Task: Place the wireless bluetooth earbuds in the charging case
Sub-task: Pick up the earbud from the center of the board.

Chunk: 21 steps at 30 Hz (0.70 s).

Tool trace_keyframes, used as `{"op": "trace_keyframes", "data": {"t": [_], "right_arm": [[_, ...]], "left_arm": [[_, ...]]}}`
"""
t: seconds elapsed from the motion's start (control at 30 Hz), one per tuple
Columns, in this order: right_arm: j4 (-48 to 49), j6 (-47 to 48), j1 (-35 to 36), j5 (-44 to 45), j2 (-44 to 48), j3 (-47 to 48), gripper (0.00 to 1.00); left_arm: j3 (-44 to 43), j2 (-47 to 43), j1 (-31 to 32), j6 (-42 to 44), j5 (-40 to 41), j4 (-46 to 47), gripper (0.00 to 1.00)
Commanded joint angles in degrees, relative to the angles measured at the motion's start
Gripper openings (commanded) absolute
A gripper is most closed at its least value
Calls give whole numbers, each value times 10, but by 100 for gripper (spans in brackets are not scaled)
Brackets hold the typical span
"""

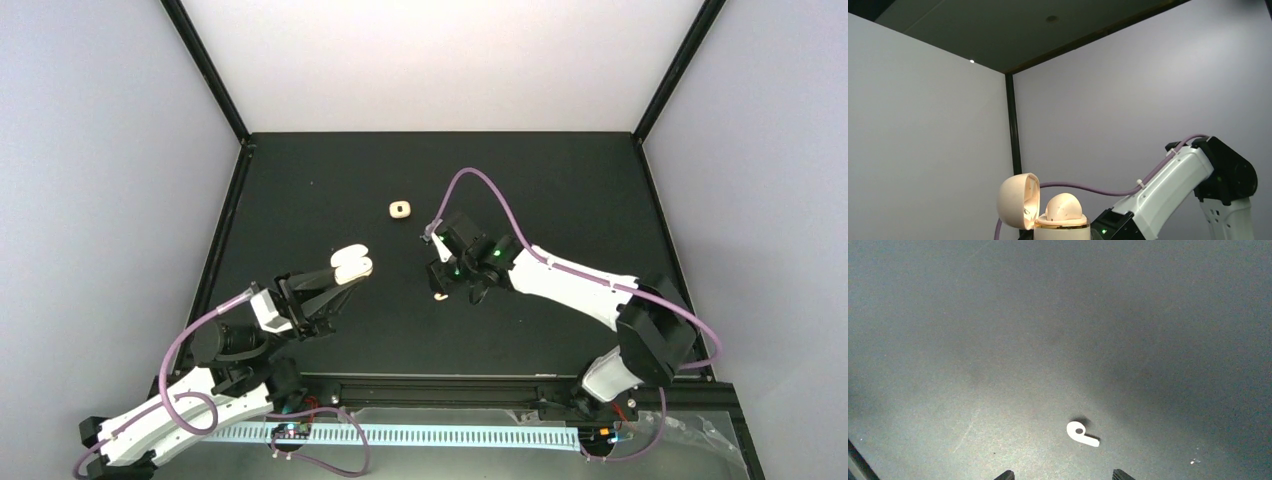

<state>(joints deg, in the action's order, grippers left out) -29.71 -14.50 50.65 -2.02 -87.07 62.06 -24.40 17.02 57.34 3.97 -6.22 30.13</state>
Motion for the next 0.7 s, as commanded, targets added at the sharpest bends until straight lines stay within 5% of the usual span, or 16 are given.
{"op": "trace_keyframes", "data": {"t": [0.0, 0.17, 0.67], "right_arm": [[83, -61, -21, -6, -6, -37, 50], [155, -102, -52, 27, -19, -82, 45], [175, -89, -65, 37, -106, -98, 29]], "left_arm": [[15, -19, -3, -8, -1, -22, 2], [8, -25, -3, -6, -14, -42, 1], [10, -58, -3, 4, -2, -80, 2]]}}
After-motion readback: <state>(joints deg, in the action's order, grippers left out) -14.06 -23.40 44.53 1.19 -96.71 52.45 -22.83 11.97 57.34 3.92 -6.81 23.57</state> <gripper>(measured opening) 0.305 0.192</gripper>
